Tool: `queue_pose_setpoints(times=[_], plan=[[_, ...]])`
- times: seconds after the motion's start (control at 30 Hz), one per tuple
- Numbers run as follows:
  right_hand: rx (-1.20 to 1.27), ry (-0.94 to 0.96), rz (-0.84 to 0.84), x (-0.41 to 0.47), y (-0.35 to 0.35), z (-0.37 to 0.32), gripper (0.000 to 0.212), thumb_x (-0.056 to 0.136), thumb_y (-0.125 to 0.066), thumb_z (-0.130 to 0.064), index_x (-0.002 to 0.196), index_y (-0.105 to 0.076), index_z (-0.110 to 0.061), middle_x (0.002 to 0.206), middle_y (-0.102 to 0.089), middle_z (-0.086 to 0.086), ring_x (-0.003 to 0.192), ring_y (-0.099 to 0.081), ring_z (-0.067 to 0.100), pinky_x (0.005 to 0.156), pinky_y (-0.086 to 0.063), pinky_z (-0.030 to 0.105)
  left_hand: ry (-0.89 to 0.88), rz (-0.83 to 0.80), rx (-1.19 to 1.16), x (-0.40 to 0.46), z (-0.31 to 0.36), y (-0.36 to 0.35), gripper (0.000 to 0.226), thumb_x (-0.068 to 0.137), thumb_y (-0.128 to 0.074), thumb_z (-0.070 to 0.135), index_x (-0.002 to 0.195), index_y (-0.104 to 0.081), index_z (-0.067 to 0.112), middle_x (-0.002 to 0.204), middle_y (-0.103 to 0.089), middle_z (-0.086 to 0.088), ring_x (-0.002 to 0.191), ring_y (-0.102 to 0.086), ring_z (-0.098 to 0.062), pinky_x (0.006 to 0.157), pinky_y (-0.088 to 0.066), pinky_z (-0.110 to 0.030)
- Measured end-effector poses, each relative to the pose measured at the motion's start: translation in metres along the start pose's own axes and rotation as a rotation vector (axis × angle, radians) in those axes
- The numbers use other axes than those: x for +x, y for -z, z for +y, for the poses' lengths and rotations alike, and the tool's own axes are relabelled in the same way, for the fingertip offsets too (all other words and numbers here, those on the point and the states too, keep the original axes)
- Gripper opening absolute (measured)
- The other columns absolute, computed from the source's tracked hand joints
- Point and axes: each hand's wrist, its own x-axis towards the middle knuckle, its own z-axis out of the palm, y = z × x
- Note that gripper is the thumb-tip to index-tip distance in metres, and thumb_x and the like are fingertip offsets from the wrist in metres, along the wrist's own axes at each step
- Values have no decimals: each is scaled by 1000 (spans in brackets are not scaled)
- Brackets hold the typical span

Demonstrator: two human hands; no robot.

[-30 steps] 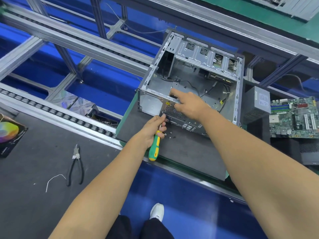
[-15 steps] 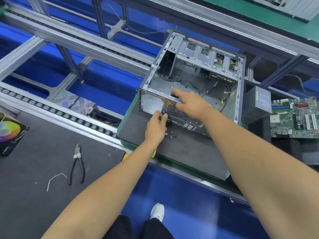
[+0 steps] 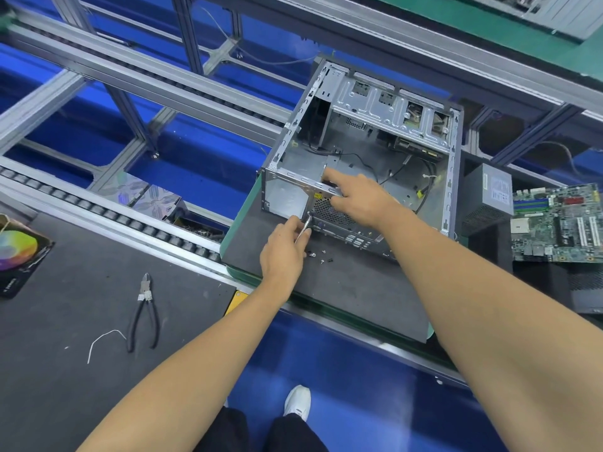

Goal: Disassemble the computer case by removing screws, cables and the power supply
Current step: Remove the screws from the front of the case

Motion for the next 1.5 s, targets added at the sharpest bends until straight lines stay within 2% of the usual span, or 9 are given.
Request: queue_pose_setpoints(times=[0.1,0.17,0.43,0.63,0.83,1.03,1.13,1.3,1.5], plan=[[-3,1,0,0,-1,0,27,87,-52,-20,108,-42,-35,62,-47,5,57,-46,23,52,-32,33,-60,67,275,0,-3,1,20,106,-44,48,101,-50,30,76,-68,5,69,-64,-22,62,-54,-41],[-4,9,4,0,-2,0,27,87,-51,-21,109,-42,-35,62,-49,5,56,-46,23,52,-33,33,-65,48,213,0,-2,0,21,107,-46,45,102,-51,26,70,-68,3,67,-63,-22,60,-51,-38],[-17,13,10,0,-3,3,27,86,-50,-22,108,-40,-33,59,-43,3,54,-41,24,50,-29,33,581,-532,-1255,4,5,2,21,106,-54,36,101,-53,16,68,-44,1,45,-29,-3,37,-19,-14],[-22,18,7,2,-2,4,27,88,-50,-22,111,-39,-31,61,-45,4,55,-42,25,50,-29,33,522,-401,-1077,5,8,1,25,100,-66,22,101,-42,14,86,-50,-4,55,-44,-8,35,-25,-17],[-10,20,4,2,-3,4,29,86,-51,-22,111,-40,-33,62,-46,4,56,-44,24,51,-31,33,366,-172,-700,2,13,2,31,96,-73,27,96,-56,0,74,-60,-9,53,-62,-8,45,-52,-25],[-5,11,-8,2,-2,3,28,86,-51,-23,107,-39,-35,63,-48,5,57,-47,26,51,-34,33,302,-92,-453,2,17,1,26,97,-70,31,94,-60,7,74,-69,-7,61,-73,-15,51,-59,-32],[-13,10,-7,2,-2,3,27,86,-52,-22,109,-40,-33,63,-48,6,57,-46,26,53,-36,35,360,-151,-576,5,18,1,26,99,-68,28,91,-58,6,71,-63,-7,51,-64,-11,44,-52,-26],[-22,18,-8,2,-2,3,27,88,-52,-22,111,-40,-32,63,-48,6,57,-46,26,51,-34,35,563,-412,-1111,10,9,8,19,100,-65,25,94,-57,9,68,-55,0,50,-46,-4,39,-40,-15],[-26,26,4,3,-4,4,29,87,-52,-22,112,-41,-31,60,-47,4,57,-49,27,52,-35,34,501,-469,-952,14,8,17,26,103,-60,33,102,-58,7,72,-59,-2,68,-72,-14,50,-55,-24]])
